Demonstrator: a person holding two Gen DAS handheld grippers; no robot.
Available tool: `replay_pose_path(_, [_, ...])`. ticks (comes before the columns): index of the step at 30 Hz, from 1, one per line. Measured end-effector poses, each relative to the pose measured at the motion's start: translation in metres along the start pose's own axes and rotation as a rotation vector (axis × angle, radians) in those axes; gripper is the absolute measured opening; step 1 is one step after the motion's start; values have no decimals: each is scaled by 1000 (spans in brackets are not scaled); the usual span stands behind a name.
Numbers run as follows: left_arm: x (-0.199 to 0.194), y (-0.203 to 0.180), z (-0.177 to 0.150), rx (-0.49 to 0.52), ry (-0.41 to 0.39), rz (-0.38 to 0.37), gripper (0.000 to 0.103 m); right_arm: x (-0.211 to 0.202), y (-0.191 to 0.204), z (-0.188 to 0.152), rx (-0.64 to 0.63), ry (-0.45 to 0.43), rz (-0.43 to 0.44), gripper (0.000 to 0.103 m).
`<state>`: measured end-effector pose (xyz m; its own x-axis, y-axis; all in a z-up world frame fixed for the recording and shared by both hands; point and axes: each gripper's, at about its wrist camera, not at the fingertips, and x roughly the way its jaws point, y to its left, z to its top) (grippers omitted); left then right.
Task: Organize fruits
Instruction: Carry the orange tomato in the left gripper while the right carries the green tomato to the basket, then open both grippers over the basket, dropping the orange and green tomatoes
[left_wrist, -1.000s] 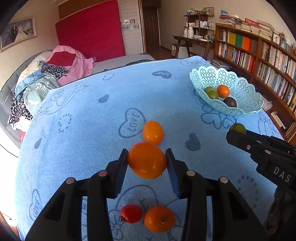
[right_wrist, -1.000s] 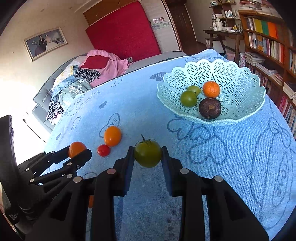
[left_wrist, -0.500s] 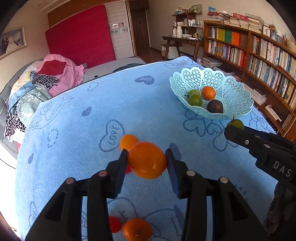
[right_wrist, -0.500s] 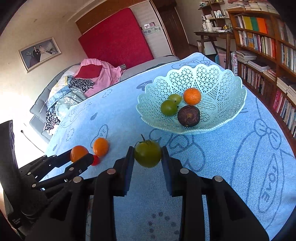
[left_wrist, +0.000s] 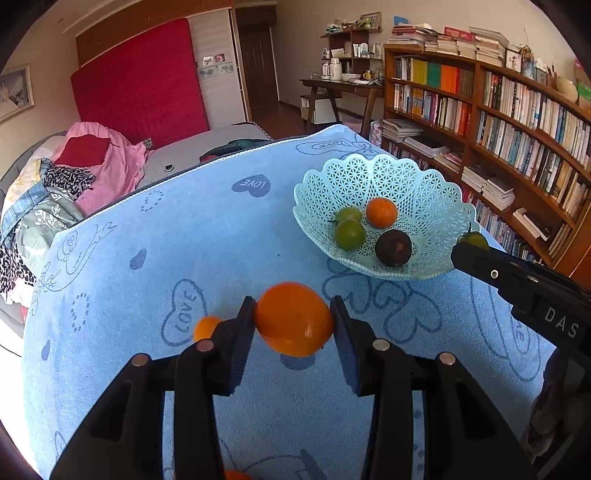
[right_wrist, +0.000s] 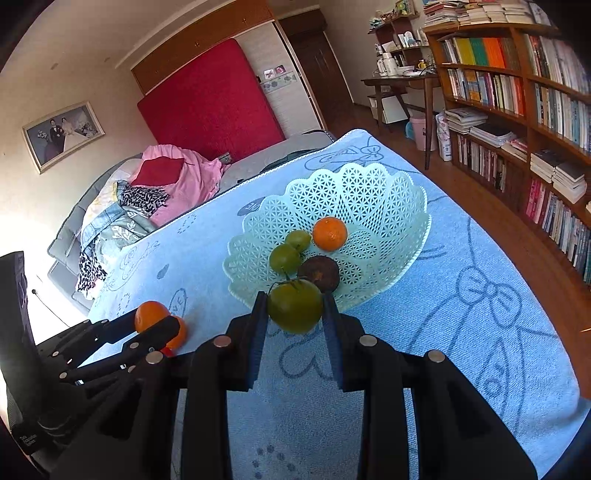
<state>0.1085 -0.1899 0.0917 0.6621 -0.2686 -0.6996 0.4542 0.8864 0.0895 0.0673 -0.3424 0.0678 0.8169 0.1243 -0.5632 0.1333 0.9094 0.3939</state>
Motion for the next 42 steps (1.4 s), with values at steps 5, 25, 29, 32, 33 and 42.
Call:
replay_pose_path(5, [14,-6,13,-9,9,-49,42,7,-10,8,5,-4,-25,30])
replay_pose_path(25, [45,-31,47,-2,-5,-139,42,28,-34,24,37,-13,-70,31])
replay_pose_path(29, [45,-29,50,-29,-29,-141,78,28,-37,24,51,-28,-82,34])
replay_pose_path(32, [41,-24,51,-43,-50,-131,81,24,-40,22,58,-46,-86,44])
replay_pose_path(33, [40,-22,51,-49,-46,-129,81,23,-40,22,59,-54,-83,45])
replay_pose_path(42, [31,-2,44,-93,-25,-81,89,14,-39,16,69,-75,-99,52])
